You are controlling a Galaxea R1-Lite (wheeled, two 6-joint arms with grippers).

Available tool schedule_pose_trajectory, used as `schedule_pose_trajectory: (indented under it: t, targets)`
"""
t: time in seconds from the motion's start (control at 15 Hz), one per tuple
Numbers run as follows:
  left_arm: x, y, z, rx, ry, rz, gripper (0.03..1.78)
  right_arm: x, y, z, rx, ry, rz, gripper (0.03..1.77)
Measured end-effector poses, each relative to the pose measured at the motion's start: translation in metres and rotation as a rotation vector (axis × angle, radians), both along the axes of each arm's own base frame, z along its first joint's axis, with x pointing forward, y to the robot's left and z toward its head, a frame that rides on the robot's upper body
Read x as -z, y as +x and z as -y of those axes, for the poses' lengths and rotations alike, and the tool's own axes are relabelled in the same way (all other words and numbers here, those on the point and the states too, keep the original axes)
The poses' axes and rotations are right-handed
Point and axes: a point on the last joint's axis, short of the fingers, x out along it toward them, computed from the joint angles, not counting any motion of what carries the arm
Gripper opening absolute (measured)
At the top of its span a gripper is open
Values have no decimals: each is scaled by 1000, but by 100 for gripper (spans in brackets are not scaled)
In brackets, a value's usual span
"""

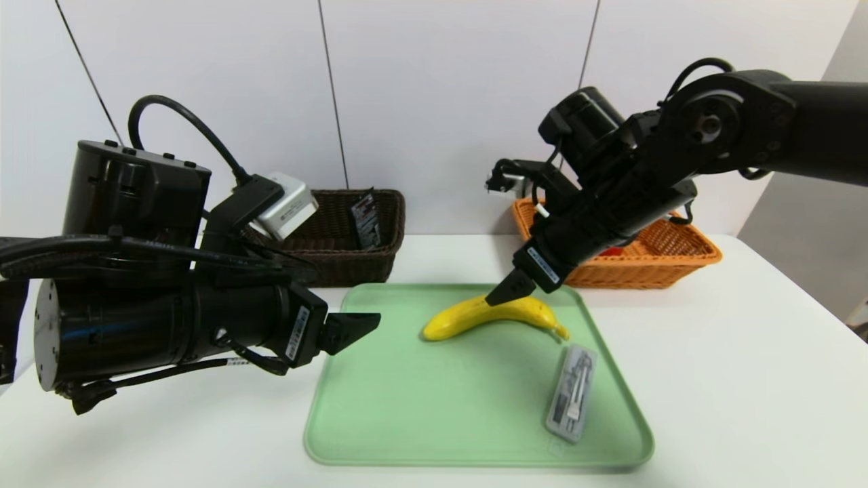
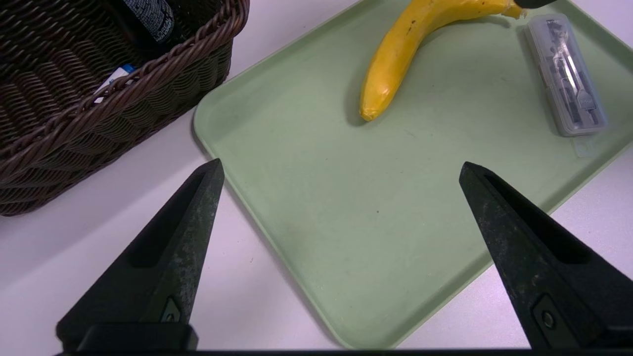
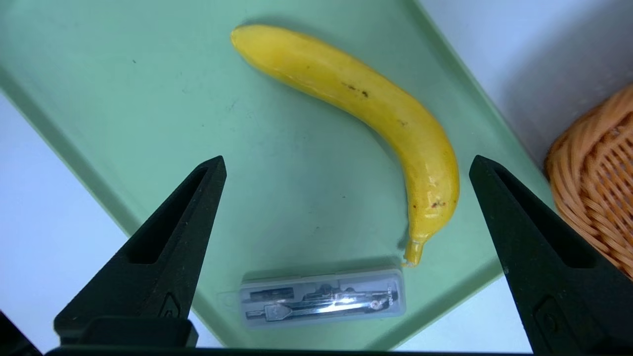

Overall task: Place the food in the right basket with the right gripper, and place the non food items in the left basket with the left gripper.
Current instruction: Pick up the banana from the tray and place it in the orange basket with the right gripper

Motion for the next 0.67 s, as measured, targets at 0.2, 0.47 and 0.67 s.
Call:
schedule_pose_trajectory:
  t: [0.2,0.47,0.67]
  targets:
    - [1,1,1,0,0,-1,169,19,9,-6,-31,-36,-30,169]
    - [3,3,2,0,4,-8,169,37,19,-12,-53,-32,-71,170]
    - [4,3,2,0,7,-12,169,47,26,-15,-51,-41,-84,170]
